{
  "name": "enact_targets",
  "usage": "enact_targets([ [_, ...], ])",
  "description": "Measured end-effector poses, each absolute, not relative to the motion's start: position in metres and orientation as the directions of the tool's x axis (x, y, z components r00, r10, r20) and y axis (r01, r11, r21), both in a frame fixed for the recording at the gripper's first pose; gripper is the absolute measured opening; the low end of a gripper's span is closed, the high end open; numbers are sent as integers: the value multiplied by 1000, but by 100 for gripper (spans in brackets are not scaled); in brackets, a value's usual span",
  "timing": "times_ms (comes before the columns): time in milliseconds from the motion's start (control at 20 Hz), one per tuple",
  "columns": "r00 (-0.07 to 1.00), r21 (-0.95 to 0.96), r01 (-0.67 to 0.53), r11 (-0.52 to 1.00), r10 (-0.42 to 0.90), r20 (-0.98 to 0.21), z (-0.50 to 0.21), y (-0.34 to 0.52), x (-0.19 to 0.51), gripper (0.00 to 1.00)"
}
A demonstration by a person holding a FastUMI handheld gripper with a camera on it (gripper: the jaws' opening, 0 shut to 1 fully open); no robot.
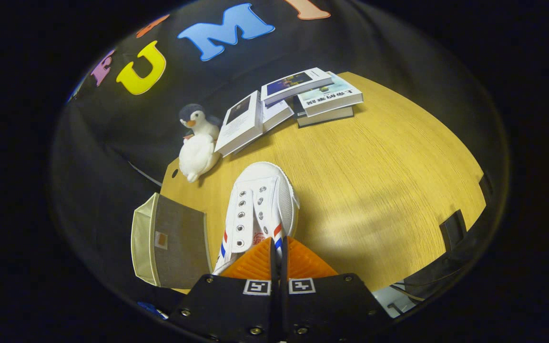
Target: Open the storage box then place both shoes into the box .Put the left shoe in first, then the right shoe, with the right side of both shoes facing outward in a uniform manner.
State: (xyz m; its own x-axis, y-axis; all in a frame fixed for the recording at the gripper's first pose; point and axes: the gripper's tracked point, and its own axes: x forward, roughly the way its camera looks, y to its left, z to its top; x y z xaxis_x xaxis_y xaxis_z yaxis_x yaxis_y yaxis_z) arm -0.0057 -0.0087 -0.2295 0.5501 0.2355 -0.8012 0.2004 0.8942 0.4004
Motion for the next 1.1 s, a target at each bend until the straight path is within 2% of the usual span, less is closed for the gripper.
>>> enact_targets([
  [350, 559, 458, 120, 881, 322, -764, -190, 65, 6, 0],
  [1100, 523, 519, -45, 854, 462, -716, -168, 227, 17, 0],
])
